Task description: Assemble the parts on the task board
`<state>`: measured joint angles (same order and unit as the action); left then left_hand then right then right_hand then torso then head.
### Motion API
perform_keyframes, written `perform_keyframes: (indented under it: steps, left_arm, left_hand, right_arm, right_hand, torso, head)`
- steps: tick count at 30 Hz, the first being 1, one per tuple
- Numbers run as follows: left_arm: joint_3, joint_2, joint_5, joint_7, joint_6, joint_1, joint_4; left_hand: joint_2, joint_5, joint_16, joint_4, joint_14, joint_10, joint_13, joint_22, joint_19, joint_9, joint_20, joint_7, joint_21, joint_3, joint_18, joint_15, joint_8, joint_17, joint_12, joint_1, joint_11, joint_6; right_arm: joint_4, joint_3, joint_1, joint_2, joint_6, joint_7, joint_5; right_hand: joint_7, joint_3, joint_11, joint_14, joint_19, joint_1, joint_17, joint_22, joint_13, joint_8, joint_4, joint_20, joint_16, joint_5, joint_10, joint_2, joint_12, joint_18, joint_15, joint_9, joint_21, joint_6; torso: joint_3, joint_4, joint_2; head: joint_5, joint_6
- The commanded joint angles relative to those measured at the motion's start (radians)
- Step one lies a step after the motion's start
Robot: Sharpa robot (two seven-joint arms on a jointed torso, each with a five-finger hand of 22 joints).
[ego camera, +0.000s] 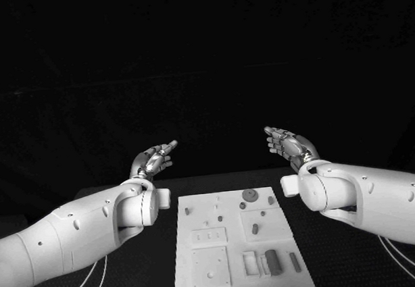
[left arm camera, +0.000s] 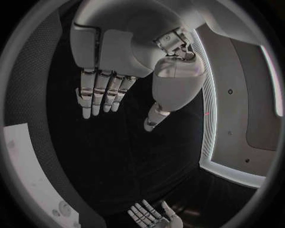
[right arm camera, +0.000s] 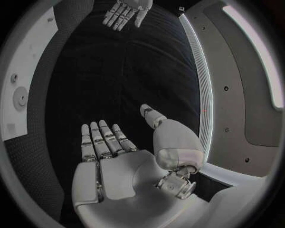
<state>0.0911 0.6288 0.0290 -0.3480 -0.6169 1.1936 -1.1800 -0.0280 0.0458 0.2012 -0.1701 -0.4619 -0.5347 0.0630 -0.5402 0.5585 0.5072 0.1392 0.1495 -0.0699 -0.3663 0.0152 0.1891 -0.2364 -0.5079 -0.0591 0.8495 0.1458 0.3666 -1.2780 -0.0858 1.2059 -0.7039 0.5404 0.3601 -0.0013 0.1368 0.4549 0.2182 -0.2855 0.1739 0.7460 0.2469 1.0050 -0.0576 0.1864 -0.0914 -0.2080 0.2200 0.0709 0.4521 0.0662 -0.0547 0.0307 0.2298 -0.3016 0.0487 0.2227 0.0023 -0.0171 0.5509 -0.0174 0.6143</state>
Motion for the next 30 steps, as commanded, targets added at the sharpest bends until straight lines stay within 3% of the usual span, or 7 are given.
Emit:
perform_keyframes:
  steps: [1, 5, 12, 15, 16, 23, 30]
  left_arm:
    - [0.012, -0.029, 0.054, 0.132, 0.159, 0.030, 0.079]
    - [0.029, -0.060, 0.069, 0.180, 0.210, 0.058, 0.156]
    - [0.041, -0.080, 0.079, 0.213, 0.246, 0.078, 0.209]
    - [0.041, -0.080, 0.079, 0.213, 0.246, 0.078, 0.209]
    - [0.042, -0.033, 0.184, 0.198, 0.325, 0.078, 0.157]
    - [0.041, 0.025, 0.227, 0.199, 0.344, 0.079, 0.054]
    - [0.038, 0.080, 0.229, 0.179, 0.359, 0.091, -0.070]
  left_hand:
    - [0.000, 0.003, 0.006, 0.000, -0.011, -0.011, 0.002, -0.009, 0.010, 0.007, -0.001, 0.013, -0.008, -0.005, -0.015, -0.001, -0.005, -0.008, -0.004, 0.010, 0.004, 0.006]
    - [0.002, 0.003, 0.016, 0.003, -0.024, -0.034, 0.005, -0.014, 0.019, 0.017, -0.006, 0.020, -0.013, -0.004, -0.015, -0.001, -0.012, -0.012, -0.008, 0.013, 0.011, 0.016]
    - [0.005, 0.006, 0.109, -0.013, -0.191, -0.229, 0.043, -0.043, 0.151, 0.051, -0.049, 0.065, -0.080, -0.021, 0.018, -0.002, -0.064, -0.051, -0.090, 0.048, 0.043, 0.112]
    - [0.006, 0.005, 0.186, -0.038, -0.334, -0.358, 0.072, -0.065, 0.252, 0.066, -0.075, 0.066, -0.131, -0.038, 0.045, -0.033, -0.114, -0.089, -0.155, 0.084, 0.032, 0.216]
    - [0.009, 0.004, 0.200, -0.046, -0.362, -0.377, 0.076, -0.070, 0.281, 0.065, -0.082, 0.058, -0.144, -0.046, 0.049, -0.045, -0.120, -0.098, -0.161, 0.096, 0.025, 0.236]
    - [0.036, 0.006, 0.247, -0.107, -0.483, -0.488, 0.096, -0.103, 0.396, 0.041, -0.127, 0.032, -0.201, -0.185, 0.052, -0.090, -0.129, -0.159, -0.170, 0.239, -0.002, 0.352]
    - [-0.006, 0.003, 0.282, -0.097, -0.551, -0.536, 0.105, -0.133, 0.458, 0.029, -0.157, 0.024, -0.242, -0.169, 0.055, -0.119, -0.122, -0.207, -0.166, 0.216, -0.016, 0.377]
  right_arm:
    - [0.070, -0.014, 0.035, 0.018, -0.250, -0.133, -0.030]
    - [0.147, -0.035, 0.076, 0.038, -0.353, -0.193, -0.037]
    - [0.220, -0.055, 0.114, 0.056, -0.450, -0.249, -0.044]
    - [0.227, -0.058, 0.118, 0.058, -0.460, -0.255, -0.045]
    - [0.366, -0.062, 0.102, 0.110, -0.314, -0.204, -0.691]
    - [0.357, -0.061, 0.102, 0.110, -0.294, -0.207, -0.918]
    - [0.335, -0.061, 0.102, 0.104, -0.278, -0.232, -1.123]
  right_hand:
    - [0.103, 0.028, 0.008, -0.085, 0.043, 0.053, 0.057, 0.137, -0.009, 0.034, -0.042, -0.012, 0.063, 0.009, 0.069, 0.005, -0.020, 0.028, 0.008, -0.034, 0.016, 0.036]
    - [0.109, 0.051, 0.012, -0.161, 0.146, 0.093, 0.091, 0.319, -0.017, 0.076, -0.091, -0.017, 0.111, 0.010, 0.145, -0.011, -0.040, 0.047, 0.017, -0.075, 0.039, 0.084]
    - [0.107, 0.108, 0.008, -0.322, 0.307, 0.197, 0.125, 0.305, -0.040, 0.187, -0.169, -0.005, 0.191, 0.009, 0.302, -0.062, -0.109, 0.107, 0.018, -0.152, 0.066, 0.260]
    - [0.095, 0.123, -0.006, -0.413, 0.396, 0.240, 0.150, 0.296, -0.050, 0.214, -0.191, -0.002, 0.229, 0.009, 0.390, -0.078, -0.138, 0.138, -0.015, -0.162, 0.081, 0.333]
    - [0.088, 0.127, -0.016, -0.453, 0.435, 0.253, 0.163, 0.296, -0.057, 0.224, -0.194, 0.001, 0.247, 0.009, 0.426, -0.082, -0.152, 0.151, -0.032, -0.166, 0.091, 0.360]
    - [0.079, 0.120, -0.053, -0.677, 0.674, 0.334, 0.260, 0.297, -0.076, 0.225, -0.199, 0.012, 0.326, 0.009, 0.569, -0.104, -0.159, 0.229, -0.135, -0.164, 0.154, 0.485]
    - [0.064, 0.101, -0.090, -0.824, 0.834, 0.350, 0.337, 0.324, -0.090, 0.212, -0.198, 0.067, 0.407, 0.009, 0.665, -0.115, -0.165, 0.231, -0.202, -0.153, 0.222, 0.542]
  torso:
    - [0.0001, -0.0005, 0.000]
    - [0.0001, -0.0005, 0.000]
    - [0.0001, -0.0005, 0.000]
    - [0.0001, -0.0005, 0.000]
    - [-0.0054, -0.0006, 0.003]
    - [0.0034, -0.0002, 0.019]
    - [0.0102, 0.0092, 0.055]
  head:
    - [0.000, 0.000]
    - [0.000, 0.000]
    - [0.000, 0.000]
    - [0.000, 0.000]
    - [-0.010, 0.025]
    - [-0.010, 0.030]
    - [0.008, 0.030]
